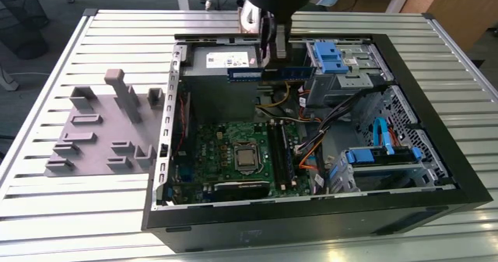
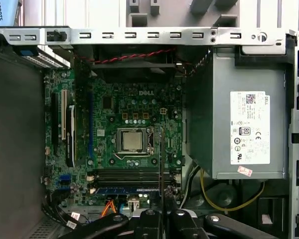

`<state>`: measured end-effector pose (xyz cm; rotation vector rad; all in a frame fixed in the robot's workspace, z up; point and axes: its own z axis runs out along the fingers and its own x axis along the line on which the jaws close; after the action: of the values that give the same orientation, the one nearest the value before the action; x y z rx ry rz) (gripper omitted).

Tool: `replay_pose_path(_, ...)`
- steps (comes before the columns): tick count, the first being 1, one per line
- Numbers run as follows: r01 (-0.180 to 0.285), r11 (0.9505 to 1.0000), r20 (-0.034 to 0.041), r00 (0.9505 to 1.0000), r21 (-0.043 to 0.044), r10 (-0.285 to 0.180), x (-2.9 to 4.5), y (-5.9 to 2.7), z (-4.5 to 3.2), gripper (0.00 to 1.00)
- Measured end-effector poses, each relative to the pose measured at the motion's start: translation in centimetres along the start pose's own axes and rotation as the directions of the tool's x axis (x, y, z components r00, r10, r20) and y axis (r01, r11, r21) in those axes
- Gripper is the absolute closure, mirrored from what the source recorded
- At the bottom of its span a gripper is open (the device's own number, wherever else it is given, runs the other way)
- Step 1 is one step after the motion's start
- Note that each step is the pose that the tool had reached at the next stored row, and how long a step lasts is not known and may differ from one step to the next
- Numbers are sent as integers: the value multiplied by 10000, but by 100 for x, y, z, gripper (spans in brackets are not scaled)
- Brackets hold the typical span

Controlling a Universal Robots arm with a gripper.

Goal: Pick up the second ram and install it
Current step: 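Pick up the second ram and move it above second insertion slot, then insert the second ram into the second slot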

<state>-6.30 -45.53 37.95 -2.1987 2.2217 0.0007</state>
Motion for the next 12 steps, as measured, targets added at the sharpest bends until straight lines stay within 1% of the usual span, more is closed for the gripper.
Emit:
replay_pose_path(4,-5,10000,0,10000,0,5,0,-40,1,86)
replay_pose_path(12,-5,10000,0,10000,0,5,-1,-45,2,86)
